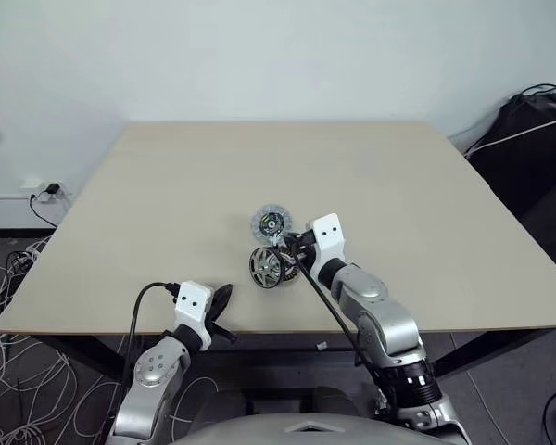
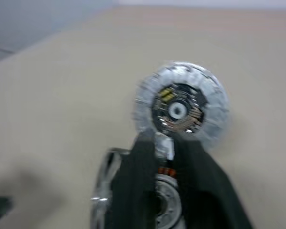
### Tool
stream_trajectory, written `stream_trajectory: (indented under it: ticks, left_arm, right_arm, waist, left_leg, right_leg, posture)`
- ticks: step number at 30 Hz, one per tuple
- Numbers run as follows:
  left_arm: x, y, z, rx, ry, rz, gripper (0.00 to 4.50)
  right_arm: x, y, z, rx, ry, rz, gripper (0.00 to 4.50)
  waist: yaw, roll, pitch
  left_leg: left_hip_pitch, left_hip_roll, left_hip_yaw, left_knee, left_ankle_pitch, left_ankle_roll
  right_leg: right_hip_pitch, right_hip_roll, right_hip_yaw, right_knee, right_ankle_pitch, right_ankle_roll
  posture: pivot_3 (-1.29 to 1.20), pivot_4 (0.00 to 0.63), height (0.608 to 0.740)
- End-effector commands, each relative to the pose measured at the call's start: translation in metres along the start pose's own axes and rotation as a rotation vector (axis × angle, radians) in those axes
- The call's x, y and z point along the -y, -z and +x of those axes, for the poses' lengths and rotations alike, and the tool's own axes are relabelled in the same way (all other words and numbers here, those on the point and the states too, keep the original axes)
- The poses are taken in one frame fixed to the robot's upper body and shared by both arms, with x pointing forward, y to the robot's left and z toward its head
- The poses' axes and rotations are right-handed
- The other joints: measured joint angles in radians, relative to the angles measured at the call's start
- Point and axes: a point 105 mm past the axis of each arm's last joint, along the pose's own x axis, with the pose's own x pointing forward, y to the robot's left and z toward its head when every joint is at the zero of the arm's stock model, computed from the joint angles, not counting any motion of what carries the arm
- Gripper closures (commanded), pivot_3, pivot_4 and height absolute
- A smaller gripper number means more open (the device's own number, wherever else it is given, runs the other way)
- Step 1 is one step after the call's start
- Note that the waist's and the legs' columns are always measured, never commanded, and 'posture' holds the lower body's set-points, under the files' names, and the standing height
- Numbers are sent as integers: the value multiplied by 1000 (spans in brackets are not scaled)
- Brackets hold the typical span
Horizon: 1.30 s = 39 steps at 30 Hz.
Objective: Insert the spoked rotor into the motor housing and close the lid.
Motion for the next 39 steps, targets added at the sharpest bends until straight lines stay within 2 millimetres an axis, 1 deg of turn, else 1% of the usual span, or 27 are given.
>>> stream_trajectory:
  ticks: [1, 3, 10, 12, 19, 25, 32, 35, 39]
  left_arm:
    - [1, -12, 2, 43, 4, 13, 4500]
    - [1, -12, 2, 43, 5, 13, 4500]
    - [1, -12, 2, 42, 6, 12, 4500]
    - [1, -12, 2, 41, 4, 12, 4500]
    - [0, -12, 1, 40, 0, 11, 4500]
    - [0, -11, 0, 39, -1, 8, 4500]
    - [0, -10, 0, 39, -2, 7, 4500]
    - [0, -10, 0, 39, -2, 8, 4500]
    - [0, -10, 0, 39, -1, 8, 4500]
  right_arm:
    - [-11, -10, -6, 31, -68, -51, 2576]
    - [-12, -2, -9, -2, -81, -86, 1911]
    - [-16, 15, -11, -63, -115, -40, 1911]
    - [-15, 19, -11, -75, -114, -19, 1911]
    - [-11, 26, -6, -88, -96, 43, 1911]
    - [-6, 29, -2, -91, -74, 63, 1911]
    - [-4, 31, -2, -100, -67, 74, 1911]
    - [-5, 33, -2, -105, -73, 83, 2509]
    - [-7, 36, -3, -119, -81, 90, 3824]
  waist:
    - [0, 0, 0]
    - [1, 0, 0]
    - [3, -1, 0]
    - [4, -1, 0]
    - [4, -1, 0]
    - [4, -1, 0]
    - [4, -1, 0]
    - [4, -1, 0]
    - [3, -1, 0]
  left_leg:
    - [0, 0, 0, 0, 0, 0]
    - [1, 0, 0, 0, 0, 0]
    - [0, 1, 0, 0, -1, 1]
    - [0, 0, 0, 0, -2, 4]
    - [0, 0, 0, 0, -2, 4]
    - [0, 0, 0, 0, -2, 4]
    - [0, 0, 0, 0, -2, 3]
    - [0, 0, 0, 0, -2, 3]
    - [0, 0, 0, 0, -2, 3]
  right_leg:
    - [0, 0, 0, 0, 0, 0]
    - [1, 0, 0, 0, 0, 0]
    - [0, 0, 0, 0, 0, 0]
    - [0, -1, 0, 0, 0, 0]
    - [0, -1, 0, 0, 0, 0]
    - [0, -1, 0, 0, 0, 0]
    - [0, -1, 0, 0, 0, 0]
    - [0, -1, 0, 0, 0, 0]
    - [0, -1, 0, 0, 0, 0]
  posture:
    - [0, 0, 740]
    - [0, 0, 740]
    - [0, 0, 740]
    - [0, 0, 740]
    - [0, 0, 740]
    - [0, 0, 740]
    - [0, 0, 740]
    - [0, 0, 740]
    - [0, 0, 740]
